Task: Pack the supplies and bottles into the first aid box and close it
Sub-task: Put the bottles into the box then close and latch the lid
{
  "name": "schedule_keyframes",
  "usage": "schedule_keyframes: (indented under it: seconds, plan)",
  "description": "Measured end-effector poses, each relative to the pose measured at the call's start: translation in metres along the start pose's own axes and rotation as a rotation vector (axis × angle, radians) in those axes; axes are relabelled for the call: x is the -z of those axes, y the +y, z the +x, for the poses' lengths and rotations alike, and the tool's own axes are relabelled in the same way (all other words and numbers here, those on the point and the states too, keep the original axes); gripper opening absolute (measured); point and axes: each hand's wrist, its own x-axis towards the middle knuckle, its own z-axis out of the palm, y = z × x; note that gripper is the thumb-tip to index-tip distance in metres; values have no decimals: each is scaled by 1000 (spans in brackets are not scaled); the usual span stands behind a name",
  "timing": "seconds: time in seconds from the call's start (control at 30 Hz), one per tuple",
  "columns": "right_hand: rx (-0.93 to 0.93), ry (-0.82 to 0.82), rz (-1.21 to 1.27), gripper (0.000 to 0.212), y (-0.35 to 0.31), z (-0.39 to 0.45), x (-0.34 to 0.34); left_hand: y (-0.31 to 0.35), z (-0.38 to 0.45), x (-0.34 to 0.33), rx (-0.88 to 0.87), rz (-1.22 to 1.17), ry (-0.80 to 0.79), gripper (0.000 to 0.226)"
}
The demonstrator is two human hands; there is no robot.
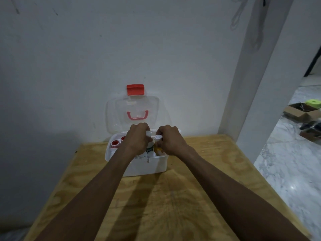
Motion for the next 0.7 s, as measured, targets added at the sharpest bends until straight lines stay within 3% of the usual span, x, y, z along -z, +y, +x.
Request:
schedule_keyframes:
  seconds: [0.37, 0.7]
  plan:
    - [0, -36, -70, 24, -2, 2, -2, -4, -4, -6, 9, 24, -40, 24]
    - [-1, -12, -85, 24, 1, 3, 0, -9, -9, -8, 3, 7, -32, 41]
